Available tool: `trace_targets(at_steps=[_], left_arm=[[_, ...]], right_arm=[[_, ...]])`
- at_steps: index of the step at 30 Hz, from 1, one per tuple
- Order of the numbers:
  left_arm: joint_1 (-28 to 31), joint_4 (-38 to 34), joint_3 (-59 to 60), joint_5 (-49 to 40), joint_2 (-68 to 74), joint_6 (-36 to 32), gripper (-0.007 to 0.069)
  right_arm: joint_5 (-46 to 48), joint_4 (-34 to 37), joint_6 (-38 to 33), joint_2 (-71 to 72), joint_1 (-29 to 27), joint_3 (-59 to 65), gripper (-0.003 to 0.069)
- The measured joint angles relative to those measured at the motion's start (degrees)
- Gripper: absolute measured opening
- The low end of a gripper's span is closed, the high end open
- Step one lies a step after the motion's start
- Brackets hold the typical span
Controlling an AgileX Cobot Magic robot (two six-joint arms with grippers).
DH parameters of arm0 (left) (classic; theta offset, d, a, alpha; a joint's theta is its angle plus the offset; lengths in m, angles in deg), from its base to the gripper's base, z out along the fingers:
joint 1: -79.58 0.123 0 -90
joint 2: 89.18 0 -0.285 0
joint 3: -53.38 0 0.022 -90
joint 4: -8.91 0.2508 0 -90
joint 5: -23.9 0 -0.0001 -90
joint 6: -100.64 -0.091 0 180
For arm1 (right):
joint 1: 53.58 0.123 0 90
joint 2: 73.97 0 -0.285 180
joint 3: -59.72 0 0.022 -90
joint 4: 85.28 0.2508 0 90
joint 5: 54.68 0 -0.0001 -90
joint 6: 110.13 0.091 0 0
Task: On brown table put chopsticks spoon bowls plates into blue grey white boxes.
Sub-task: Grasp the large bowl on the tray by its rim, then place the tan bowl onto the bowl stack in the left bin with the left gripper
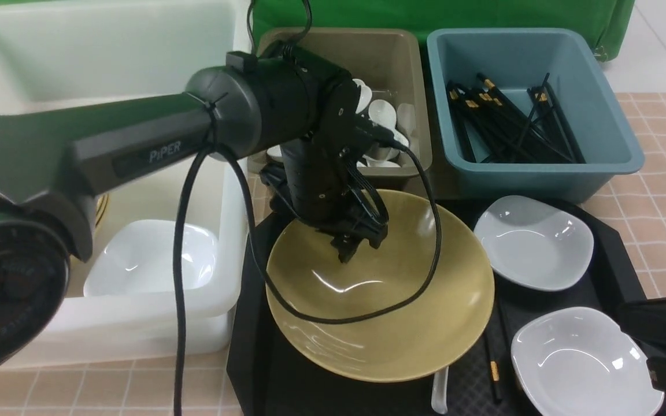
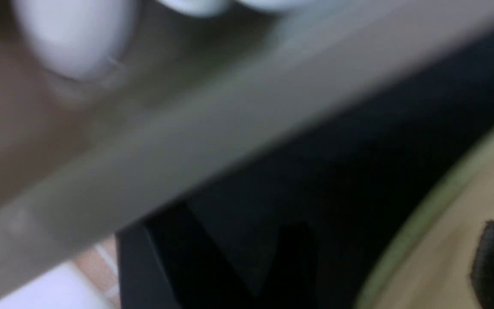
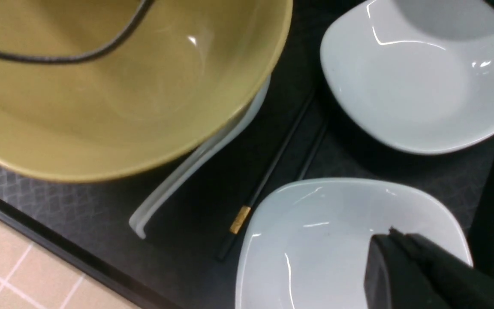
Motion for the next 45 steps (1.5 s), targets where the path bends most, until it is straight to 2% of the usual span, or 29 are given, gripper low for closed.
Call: trace_targets(at_steps=[5, 8, 12, 17, 19, 24, 27, 30, 31, 35, 36, 38, 45], left_arm=[[0.73, -6.43, -0.62, -0.99, -0.26, -3.46, 0.0177], [1.54, -9.34, -1.04, -1.37, -0.58, -3.9, 0.0135], [4.75, -17.01, -1.22, -4.42, -2.77, -7.77, 0.0034], [8.5, -23.64, -1.22, -4.61, -7.54, -15.54, 0.001], [10.55, -28.94, -1.22, -4.89, -10.97, -19.19, 0.001], [15.19, -37.77, -1.22, -5.06, -19.5, -23.24, 0.001], [18.96, -37.06, -1.17, -5.82, -24.33, -23.56, 0.001], [26.6, -30.72, -0.47, -5.45, -31.14, -20.03, 0.001], [31.65, -27.01, 0.64, -4.21, -33.69, -15.94, 0.0009], [45.33, -15.89, 6.05, 1.4, -38.46, -3.12, 0.0009], [46.68, -15.45, 6.84, 1.72, -38.56, -1.96, 0.0009], [54.32, -11.75, 13.17, 5.29, -39.02, 3.5, 0.0009], [58.61, -10.01, 24.65, 14.18, -36.92, 6.76, 0.0022]], right_arm=[[-0.24, 0.0, 0.0, 0.0, 0.0, 0.0, 0.0047], [-0.22, 0.0, 0.0, 0.0, 0.0, 0.0, 0.0048], [-0.01, 0.0, 0.0, 0.0, 0.0, 0.0, 0.0048], [0.31, 0.0, 0.0, 0.0, 0.0, 0.0, 0.0048], [0.31, 0.0, 0.0, 0.0, 0.0, 0.0, 0.0048], [0.26, 0.0, 0.0, 0.0, 0.06, 0.0, 0.0048], [0.26, 0.0, 0.0, 0.0, 0.06, 0.0, 0.0048], [0.26, 0.0, 0.0, 0.0, 0.06, 0.0, 0.0048], [0.26, 0.0, 0.0, 0.0, 0.06, 0.0, 0.0048], [0.26, 0.06, 0.0, 0.0, 0.1, 0.0, 0.0048], [0.26, 0.06, 0.0, 0.0, 0.1, 0.0, 0.0048], [0.26, 0.06, 0.0, 0.0, 0.1, 0.0, 0.0048], [0.26, 0.06, 0.0, 0.0, 0.17, 0.0, 0.0048]])
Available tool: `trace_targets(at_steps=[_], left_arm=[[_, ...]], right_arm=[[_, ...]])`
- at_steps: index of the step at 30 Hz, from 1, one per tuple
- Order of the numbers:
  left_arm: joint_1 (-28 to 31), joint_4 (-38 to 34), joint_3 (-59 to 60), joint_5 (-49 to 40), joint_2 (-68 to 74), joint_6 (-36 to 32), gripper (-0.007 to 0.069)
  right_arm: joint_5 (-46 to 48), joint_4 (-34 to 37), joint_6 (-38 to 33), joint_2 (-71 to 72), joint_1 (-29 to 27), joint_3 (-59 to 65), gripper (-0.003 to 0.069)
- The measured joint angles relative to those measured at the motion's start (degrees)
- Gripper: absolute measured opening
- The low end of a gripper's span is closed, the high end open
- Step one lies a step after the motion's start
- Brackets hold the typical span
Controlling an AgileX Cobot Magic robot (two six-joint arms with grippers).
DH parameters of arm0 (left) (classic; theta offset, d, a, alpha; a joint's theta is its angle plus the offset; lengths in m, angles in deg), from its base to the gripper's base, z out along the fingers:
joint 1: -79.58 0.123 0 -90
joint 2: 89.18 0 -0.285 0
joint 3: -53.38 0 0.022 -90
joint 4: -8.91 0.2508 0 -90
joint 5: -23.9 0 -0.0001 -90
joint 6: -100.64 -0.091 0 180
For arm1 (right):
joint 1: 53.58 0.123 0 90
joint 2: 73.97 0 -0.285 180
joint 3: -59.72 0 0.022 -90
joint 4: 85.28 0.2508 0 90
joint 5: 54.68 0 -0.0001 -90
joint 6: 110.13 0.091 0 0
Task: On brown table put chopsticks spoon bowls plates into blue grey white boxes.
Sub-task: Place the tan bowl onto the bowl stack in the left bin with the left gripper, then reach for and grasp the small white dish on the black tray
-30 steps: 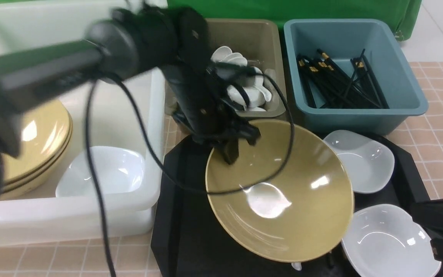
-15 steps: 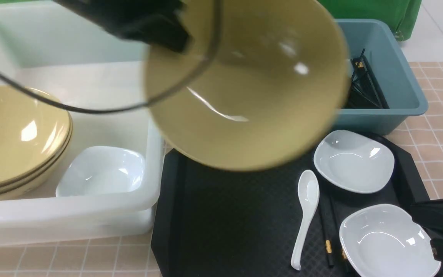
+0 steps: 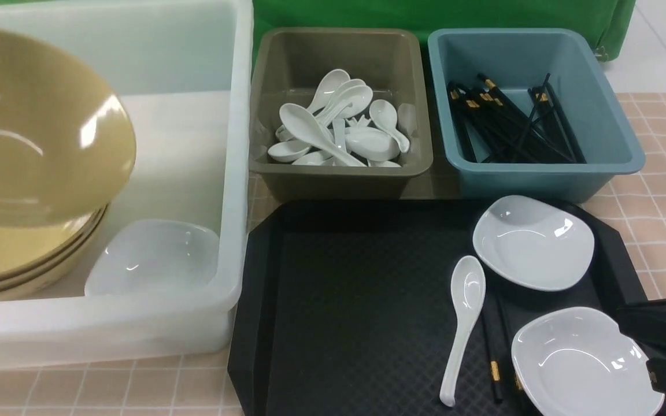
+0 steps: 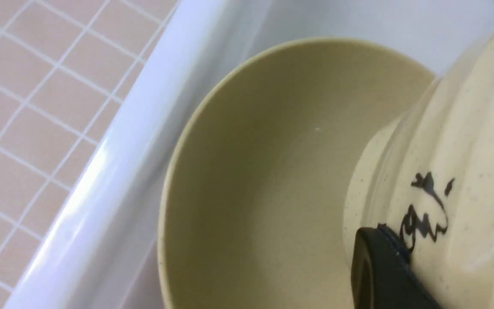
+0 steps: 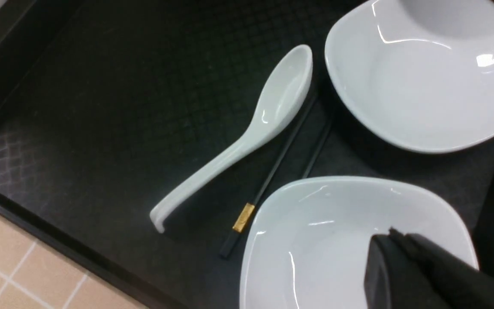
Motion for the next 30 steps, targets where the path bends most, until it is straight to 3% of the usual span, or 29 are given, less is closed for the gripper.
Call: trace_targets(at_steps=[3, 12, 16, 21, 25, 30], left_arm=[[0.3, 2.66, 2.65, 3.84, 0.49, 1.52, 0.0055], [0.61, 7.99, 4.68, 6.87, -0.74, 6.32, 0.0448], [0.61, 11.94, 4.68, 7.47, -5.86, 7.51, 0.0545], [0.61, 14.83, 4.68, 9.66, -12.97, 9.77, 0.0549], [0.55, 10.94, 4.79, 10.36, -15.67, 10.05, 0.0502], [-0.9, 2.74, 9.32, 13.16, -13.01, 3.62, 0.033]], right_arm=[[0.0, 0.0, 0.0, 0.0, 0.0, 0.0, 0.0048], [-0.21, 0.06, 0.0, 0.0, 0.0, 0.0, 0.0048], [-0.21, 0.06, 0.0, 0.0, 0.0, 0.0, 0.0048], [-0.21, 0.06, 0.0, 0.0, 0.0, 0.0, 0.0048], [-0.24, 0.06, 0.0, 0.0, 0.0, 0.0, 0.0048], [-0.24, 0.06, 0.37, 0.0, 0.0, 0.0, 0.0048]])
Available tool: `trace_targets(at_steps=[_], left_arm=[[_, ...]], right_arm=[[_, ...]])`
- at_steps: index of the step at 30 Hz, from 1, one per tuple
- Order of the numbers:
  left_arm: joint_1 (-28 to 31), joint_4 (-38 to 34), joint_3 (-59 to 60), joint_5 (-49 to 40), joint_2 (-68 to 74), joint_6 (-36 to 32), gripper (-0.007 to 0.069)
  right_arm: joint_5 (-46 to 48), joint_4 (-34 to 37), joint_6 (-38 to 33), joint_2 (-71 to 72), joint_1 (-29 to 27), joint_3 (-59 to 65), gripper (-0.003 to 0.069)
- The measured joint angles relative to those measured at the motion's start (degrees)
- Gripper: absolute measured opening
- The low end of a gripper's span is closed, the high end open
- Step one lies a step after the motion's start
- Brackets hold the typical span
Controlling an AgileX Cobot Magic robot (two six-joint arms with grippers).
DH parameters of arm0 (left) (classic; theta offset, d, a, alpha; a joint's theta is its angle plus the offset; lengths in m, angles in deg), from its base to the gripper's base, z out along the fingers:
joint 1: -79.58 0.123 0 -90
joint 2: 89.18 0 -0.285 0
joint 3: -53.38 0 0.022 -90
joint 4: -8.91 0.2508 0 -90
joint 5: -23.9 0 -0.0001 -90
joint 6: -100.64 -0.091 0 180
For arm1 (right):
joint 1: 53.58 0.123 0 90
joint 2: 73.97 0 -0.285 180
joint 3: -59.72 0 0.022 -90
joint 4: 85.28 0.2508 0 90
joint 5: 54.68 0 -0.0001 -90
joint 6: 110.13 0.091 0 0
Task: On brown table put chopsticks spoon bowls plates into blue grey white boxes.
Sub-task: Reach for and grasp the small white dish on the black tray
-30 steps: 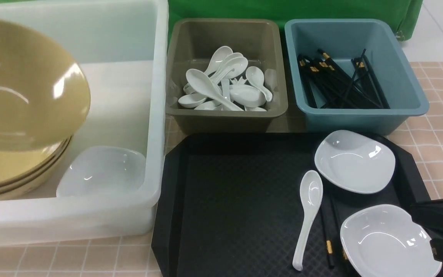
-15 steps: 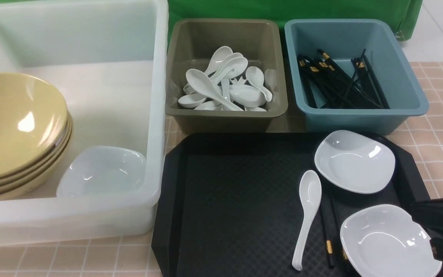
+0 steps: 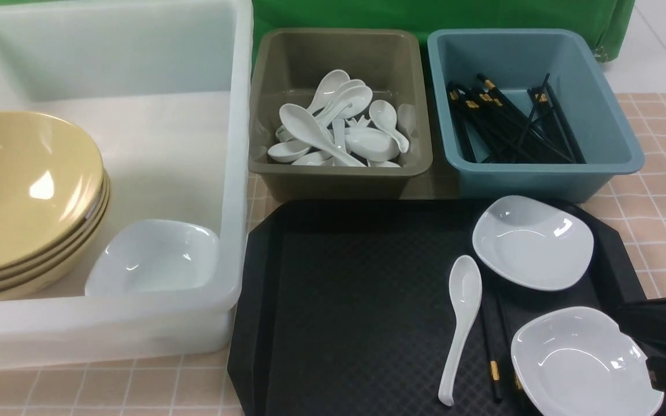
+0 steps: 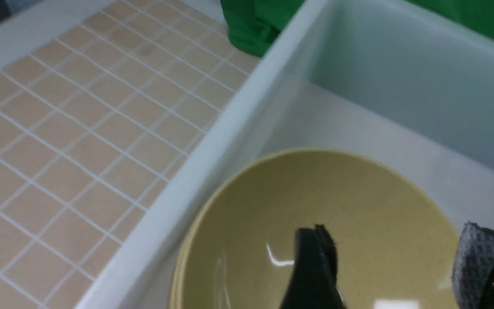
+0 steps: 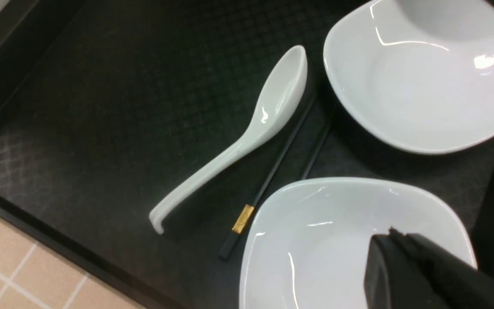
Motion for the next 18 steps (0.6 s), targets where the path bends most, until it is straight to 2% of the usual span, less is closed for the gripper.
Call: trace_targets(at_steps=[7, 11, 15, 18], left_arm=[[-0.17, -2.08, 6.54, 1.21, 8.37, -3.62, 0.0114], [-0.17, -2.94, 6.7, 2.61, 10.41, -3.73, 0.0054], [-0.84, -7.92, 6.82, 2.5, 7.34, -5.84, 0.0022], [-5.32, -14.65, 6.88, 2.54, -1.42, -13.07, 0.0022]], right_arm=[[0.0, 0.05, 1.07, 0.0, 0.0, 0.0, 0.0048], [0.0, 0.05, 1.38, 0.0, 0.0, 0.0, 0.0048], [-0.43, 0.05, 1.81, -0.24, 0.0, 0.0, 0.005], [-0.81, 0.05, 4.22, -2.29, 0.0, 0.0, 0.0073]])
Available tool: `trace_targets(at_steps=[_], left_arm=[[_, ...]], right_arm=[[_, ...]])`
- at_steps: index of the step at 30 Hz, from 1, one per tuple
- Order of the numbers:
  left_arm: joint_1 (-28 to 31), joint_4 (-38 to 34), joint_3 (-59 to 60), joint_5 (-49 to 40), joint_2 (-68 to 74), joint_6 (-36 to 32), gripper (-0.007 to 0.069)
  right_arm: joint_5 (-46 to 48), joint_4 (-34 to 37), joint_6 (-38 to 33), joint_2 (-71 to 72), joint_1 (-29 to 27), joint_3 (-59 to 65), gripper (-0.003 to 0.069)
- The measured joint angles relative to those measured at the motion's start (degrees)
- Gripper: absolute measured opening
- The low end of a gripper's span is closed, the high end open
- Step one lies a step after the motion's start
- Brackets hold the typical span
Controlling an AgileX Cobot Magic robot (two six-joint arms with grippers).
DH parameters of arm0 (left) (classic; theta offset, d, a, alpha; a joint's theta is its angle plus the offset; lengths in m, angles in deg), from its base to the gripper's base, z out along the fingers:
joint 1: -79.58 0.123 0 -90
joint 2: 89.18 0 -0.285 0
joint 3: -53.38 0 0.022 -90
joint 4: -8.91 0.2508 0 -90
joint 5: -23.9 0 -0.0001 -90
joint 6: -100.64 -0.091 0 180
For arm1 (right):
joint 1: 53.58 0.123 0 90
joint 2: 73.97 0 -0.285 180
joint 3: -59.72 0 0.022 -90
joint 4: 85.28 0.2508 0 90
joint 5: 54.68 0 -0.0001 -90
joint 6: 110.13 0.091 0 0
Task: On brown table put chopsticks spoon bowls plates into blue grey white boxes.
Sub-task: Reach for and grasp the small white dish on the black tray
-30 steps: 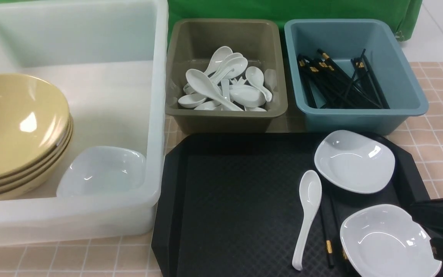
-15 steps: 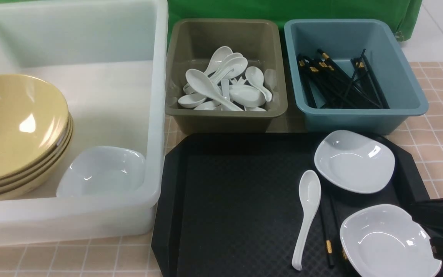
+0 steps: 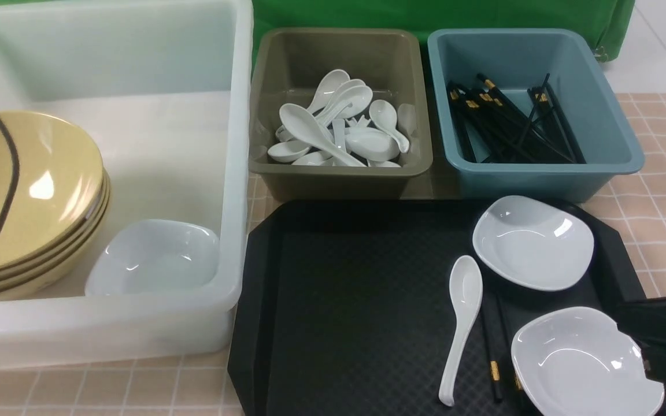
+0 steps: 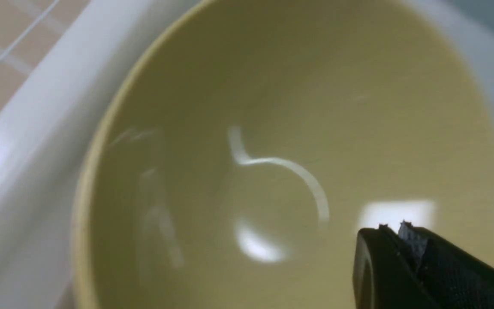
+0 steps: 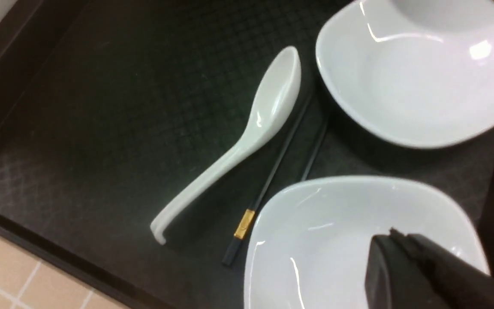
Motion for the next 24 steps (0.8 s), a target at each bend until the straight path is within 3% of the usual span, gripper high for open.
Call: trace_targets(at_steps=[4, 7, 13, 24], left_arm=[[-8.91, -7.6, 0.0, -0.12, -11.94, -12.31, 0.0022], [-14.43, -9.47, 0.19, -1.27, -18.69, -20.17, 0.0022], [-18.32, -9.85, 7.88, -1.54, -30.88, -23.67, 0.0022], [-18.32, -8.02, 29.09, 2.89, -47.63, -24.8, 0.0022]], right_arm=[[1.55, -5.27, 1.63, -5.1, 0.0, -1.88, 0.0179], [2.44, -12.39, 6.32, -10.19, 0.0, -5.05, 0.032], [2.05, -16.52, 7.9, -21.21, 0.0, -9.18, 0.0513], [-1.92, -16.61, 6.37, -33.23, 0.0, -11.47, 0.0518]])
